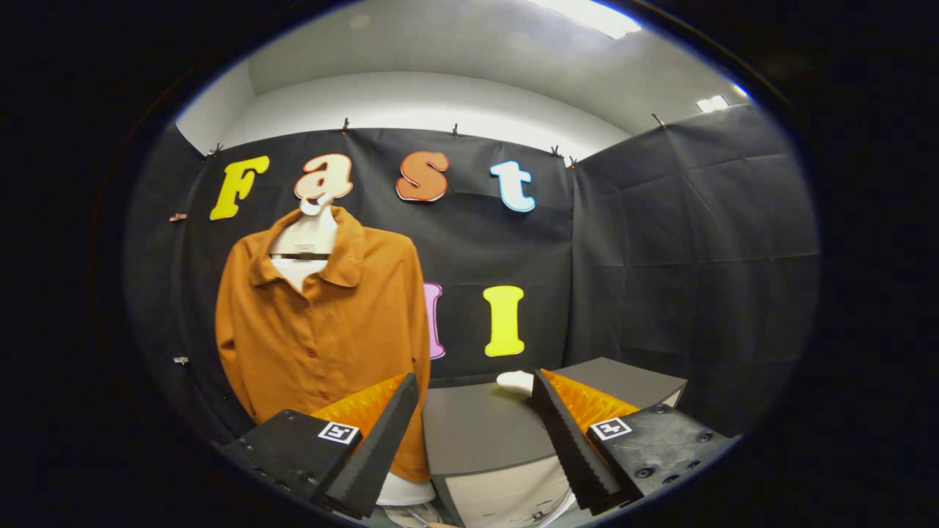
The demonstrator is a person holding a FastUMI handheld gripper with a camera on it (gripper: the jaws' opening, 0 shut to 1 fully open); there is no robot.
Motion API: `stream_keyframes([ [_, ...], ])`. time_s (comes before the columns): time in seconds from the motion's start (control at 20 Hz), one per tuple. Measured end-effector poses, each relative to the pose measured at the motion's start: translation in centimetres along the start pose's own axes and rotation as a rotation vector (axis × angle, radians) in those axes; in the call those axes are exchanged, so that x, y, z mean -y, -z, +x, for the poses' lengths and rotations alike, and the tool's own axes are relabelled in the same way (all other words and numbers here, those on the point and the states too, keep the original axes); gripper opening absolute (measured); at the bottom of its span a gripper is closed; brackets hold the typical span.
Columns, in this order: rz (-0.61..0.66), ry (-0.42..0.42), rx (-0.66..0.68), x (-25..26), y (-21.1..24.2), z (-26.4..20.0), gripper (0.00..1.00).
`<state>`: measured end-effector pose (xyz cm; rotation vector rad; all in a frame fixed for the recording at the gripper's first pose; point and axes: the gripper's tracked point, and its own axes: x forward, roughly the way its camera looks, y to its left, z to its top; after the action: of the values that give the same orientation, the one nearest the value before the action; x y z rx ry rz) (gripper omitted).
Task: Iron the clothes twice with a garment steamer, once on the left side and once on the right side.
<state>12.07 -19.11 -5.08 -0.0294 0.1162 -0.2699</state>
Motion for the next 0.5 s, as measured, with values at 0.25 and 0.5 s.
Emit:
stream_keyframes([
  [0.25, -0.002, 0.013, -0.077, 5.1, 2.4, 6.8, 0.98],
  [0.5, 0.01, 0.002, -0.18, 7.9, 5.9, 12.3, 0.99],
])
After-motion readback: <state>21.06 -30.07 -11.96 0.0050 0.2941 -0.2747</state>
